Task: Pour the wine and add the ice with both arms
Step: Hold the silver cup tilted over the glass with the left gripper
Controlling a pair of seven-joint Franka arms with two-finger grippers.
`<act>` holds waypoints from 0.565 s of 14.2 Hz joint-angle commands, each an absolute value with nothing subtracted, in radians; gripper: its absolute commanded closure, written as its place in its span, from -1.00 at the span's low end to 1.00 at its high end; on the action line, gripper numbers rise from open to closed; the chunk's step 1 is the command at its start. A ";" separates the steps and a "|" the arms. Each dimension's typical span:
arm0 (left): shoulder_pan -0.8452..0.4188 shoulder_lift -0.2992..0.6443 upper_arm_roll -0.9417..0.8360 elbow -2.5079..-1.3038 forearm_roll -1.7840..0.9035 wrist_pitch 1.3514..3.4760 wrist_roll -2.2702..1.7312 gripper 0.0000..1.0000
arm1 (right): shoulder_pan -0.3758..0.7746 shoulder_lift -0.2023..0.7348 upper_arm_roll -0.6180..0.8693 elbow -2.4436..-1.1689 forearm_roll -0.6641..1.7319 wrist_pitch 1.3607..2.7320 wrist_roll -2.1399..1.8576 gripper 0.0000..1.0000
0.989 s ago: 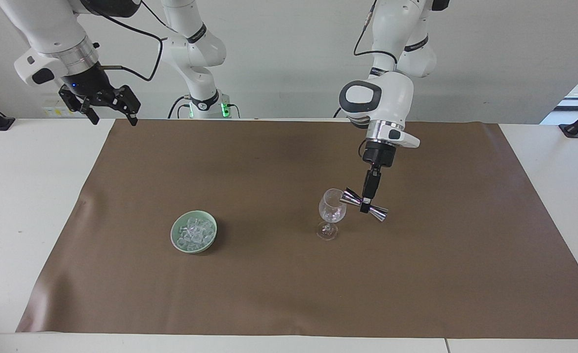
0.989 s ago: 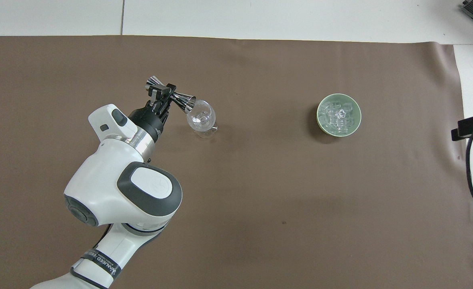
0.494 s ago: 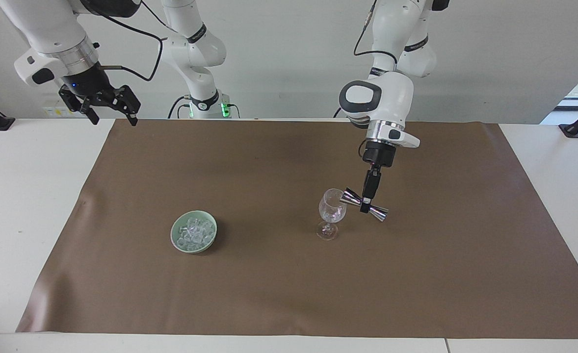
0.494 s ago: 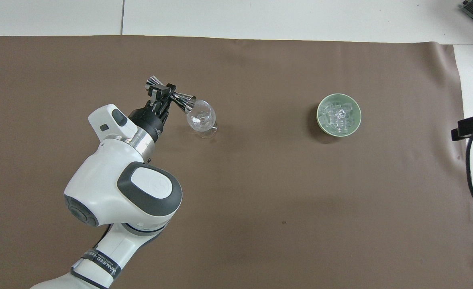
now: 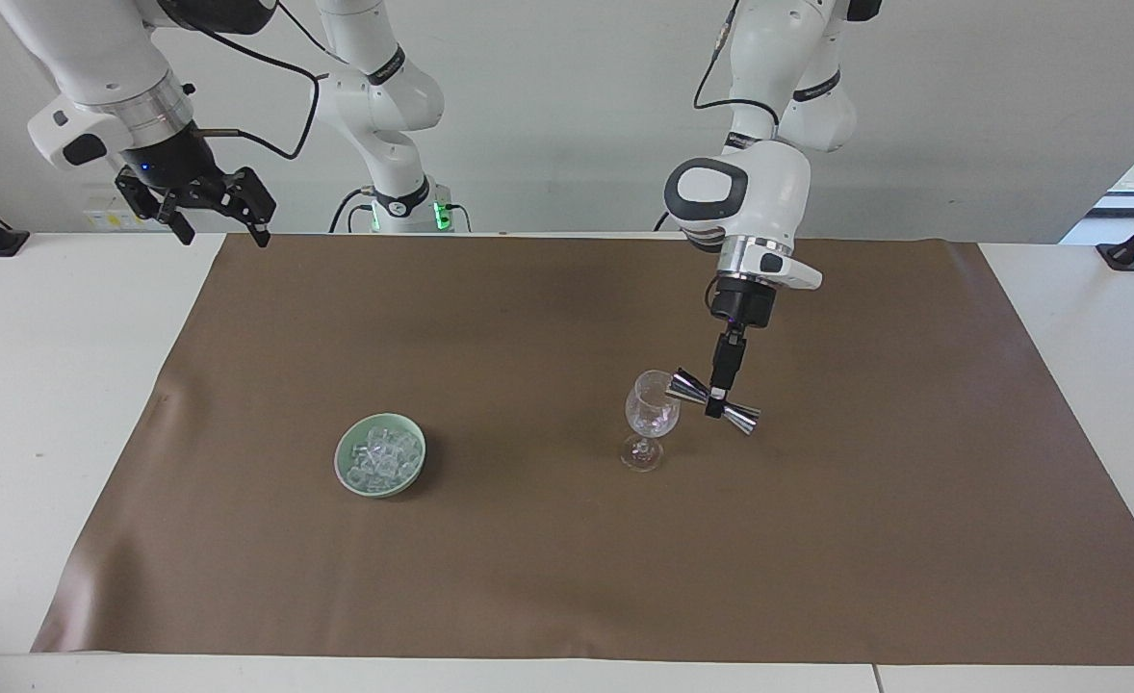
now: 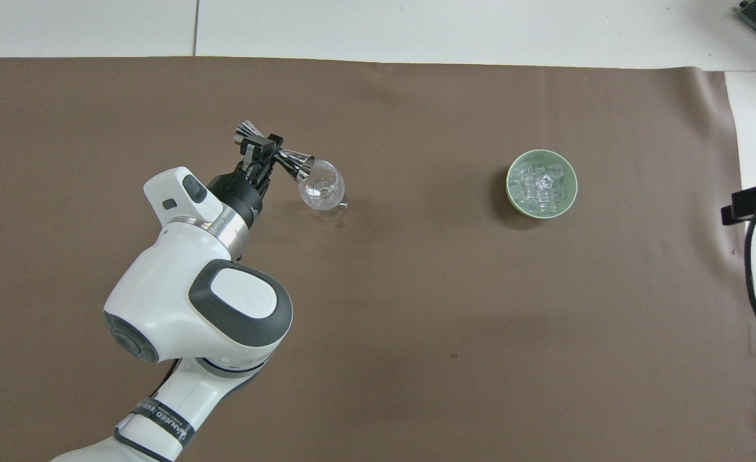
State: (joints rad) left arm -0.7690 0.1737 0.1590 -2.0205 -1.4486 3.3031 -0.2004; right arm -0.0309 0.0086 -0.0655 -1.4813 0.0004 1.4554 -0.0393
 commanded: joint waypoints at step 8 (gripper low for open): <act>-0.793 0.189 0.173 -1.997 -1.448 3.327 -0.178 1.00 | -0.031 0.002 -0.064 -1.486 -0.002 1.463 -0.021 -1.00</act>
